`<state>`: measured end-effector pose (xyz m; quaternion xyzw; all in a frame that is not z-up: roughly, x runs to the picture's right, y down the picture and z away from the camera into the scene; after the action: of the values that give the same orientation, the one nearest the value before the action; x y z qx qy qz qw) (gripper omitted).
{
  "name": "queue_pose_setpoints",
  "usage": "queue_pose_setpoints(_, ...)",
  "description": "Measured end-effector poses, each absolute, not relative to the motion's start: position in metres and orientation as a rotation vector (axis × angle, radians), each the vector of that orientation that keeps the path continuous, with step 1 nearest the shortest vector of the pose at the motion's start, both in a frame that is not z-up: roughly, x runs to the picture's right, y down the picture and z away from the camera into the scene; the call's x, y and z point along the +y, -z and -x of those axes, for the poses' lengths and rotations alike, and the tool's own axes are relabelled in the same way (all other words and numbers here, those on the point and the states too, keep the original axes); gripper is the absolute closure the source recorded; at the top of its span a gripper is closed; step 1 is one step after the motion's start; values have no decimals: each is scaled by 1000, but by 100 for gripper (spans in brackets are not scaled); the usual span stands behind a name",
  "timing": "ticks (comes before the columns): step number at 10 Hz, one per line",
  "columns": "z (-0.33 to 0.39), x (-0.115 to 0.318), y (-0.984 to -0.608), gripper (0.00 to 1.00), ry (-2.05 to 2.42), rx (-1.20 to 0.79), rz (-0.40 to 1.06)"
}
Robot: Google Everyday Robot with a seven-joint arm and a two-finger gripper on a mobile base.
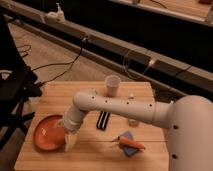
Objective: Drag the ceramic bowl in a circle
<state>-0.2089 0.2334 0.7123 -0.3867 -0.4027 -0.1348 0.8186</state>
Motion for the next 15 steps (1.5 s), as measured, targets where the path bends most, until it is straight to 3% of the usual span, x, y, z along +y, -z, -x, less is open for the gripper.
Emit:
queue_pose_setpoints(3, 210, 234, -713, 20, 291, -857, 823)
queue_pose_setpoints(10, 227, 268, -763, 20, 287, -846, 861)
queue_pose_setpoints(11, 228, 273, -768, 24, 279, -852, 867)
queue_pose_setpoints(13, 229, 281, -775, 41, 268, -857, 875)
queue_pose_setpoints(15, 227, 288, -779, 64, 257, -855, 881)
